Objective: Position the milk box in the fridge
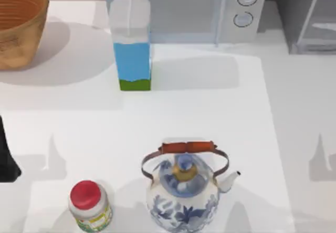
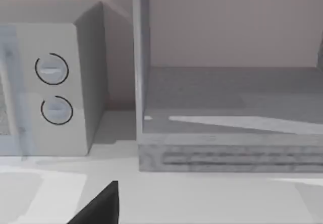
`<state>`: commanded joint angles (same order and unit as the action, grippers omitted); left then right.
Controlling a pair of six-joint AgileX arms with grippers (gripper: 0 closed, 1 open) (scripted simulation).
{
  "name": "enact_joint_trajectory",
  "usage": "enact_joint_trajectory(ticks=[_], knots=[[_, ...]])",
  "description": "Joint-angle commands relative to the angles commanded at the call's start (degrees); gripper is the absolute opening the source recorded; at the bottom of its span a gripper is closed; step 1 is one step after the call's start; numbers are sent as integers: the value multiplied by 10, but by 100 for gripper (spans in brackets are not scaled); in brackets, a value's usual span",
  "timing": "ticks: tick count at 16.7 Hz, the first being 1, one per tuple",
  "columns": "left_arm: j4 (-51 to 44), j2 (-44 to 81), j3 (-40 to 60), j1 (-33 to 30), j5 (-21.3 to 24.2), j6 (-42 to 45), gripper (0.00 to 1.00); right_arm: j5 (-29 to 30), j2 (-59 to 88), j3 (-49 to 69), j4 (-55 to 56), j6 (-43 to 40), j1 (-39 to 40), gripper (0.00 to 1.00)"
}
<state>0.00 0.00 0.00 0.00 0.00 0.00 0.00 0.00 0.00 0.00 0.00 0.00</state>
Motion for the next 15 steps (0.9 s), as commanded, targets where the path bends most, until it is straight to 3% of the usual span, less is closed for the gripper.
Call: enact_joint_trajectory(ticks=[7,15], knots=[[0,0,0,0,0,0,100,21,70,77,18,19,60,100],[0,0,0,0,0,0,100,175,399,406,76,109,266,100]])
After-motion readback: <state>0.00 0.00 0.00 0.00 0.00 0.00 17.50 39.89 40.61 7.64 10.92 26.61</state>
